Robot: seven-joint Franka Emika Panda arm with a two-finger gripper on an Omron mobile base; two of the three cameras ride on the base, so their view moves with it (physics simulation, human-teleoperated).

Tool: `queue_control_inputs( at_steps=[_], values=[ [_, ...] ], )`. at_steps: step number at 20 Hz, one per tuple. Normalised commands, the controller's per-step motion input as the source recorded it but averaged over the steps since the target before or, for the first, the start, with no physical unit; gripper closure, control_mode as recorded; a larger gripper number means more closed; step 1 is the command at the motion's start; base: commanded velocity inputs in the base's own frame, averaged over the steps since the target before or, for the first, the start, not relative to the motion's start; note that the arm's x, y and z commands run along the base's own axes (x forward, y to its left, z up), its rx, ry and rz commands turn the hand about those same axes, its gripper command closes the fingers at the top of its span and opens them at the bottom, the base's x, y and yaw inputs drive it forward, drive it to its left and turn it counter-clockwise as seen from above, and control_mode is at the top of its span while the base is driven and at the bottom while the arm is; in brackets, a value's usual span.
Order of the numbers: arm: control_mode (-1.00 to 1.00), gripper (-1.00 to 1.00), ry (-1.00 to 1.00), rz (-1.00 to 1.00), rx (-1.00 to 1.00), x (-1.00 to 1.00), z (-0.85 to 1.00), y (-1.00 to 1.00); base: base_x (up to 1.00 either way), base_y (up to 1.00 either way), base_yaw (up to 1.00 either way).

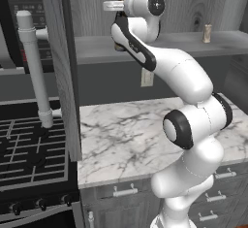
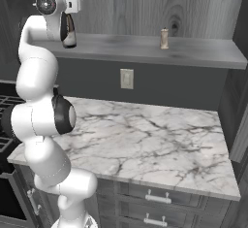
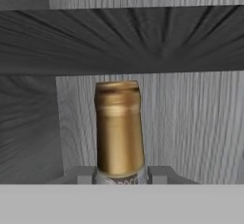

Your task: Get the candle and the wine from the cabinet and move them to the dining counter.

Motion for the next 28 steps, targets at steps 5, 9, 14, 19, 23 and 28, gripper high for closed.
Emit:
queue_control_inputs(
  at_steps=[5, 9, 14, 19, 23, 28],
  values=[
    [-1.00, 1.00, -0.07, -0.02, 0.00, -0.33, -0.07, 0.00, 0.00, 0.00, 0.00],
    [-1.00, 1.00, -0.05, -0.04, 0.00, -0.40, -0.18, 0.10, 0.00, 0.00, 0.00],
    [-1.00, 1.00, 0.03, 0.00, 0.00, -0.15, -0.13, 0.00, 0.00, 0.00, 0.00],
    [-1.00, 1.00, -0.03, 0.00, 0.02, -0.86, 0.07, -0.26, 0.00, 0.00, 0.00],
    [-1.00, 1.00, -0.01, 0.00, 0.08, -1.00, 0.26, -0.48, 0.00, 0.00, 0.00],
    [-1.00, 1.00, 0.00, 0.00, 0.04, -1.00, 0.06, -0.48, 0.00, 0.00, 0.00]
  ],
)
